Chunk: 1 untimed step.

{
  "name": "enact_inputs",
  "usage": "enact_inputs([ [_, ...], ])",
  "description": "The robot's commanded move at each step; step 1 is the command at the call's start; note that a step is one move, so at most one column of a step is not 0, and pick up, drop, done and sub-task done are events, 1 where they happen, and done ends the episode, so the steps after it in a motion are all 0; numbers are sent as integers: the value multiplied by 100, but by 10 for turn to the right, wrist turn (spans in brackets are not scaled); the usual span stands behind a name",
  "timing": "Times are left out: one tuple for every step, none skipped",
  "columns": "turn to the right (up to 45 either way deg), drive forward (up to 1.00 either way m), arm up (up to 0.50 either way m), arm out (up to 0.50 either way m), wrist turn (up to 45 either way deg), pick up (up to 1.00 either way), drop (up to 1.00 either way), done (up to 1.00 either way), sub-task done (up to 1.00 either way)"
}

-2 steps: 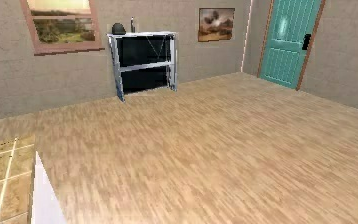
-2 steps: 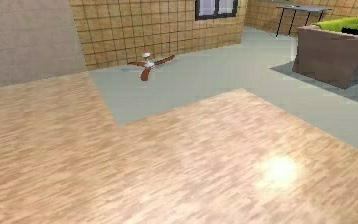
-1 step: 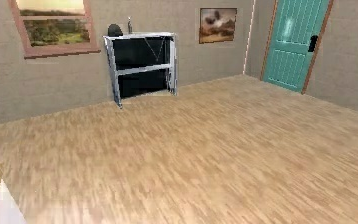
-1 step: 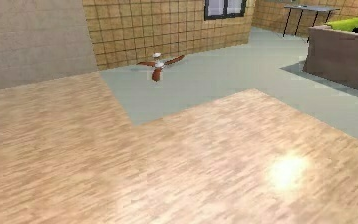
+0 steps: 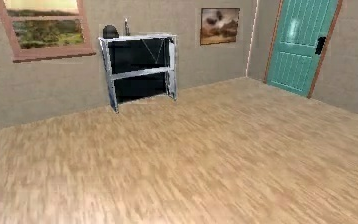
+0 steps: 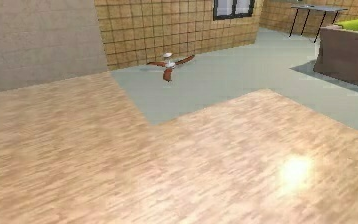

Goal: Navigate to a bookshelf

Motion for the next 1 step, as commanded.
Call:
enact_inputs([
  [450,0,0,0,0,0,0,0,0],
])
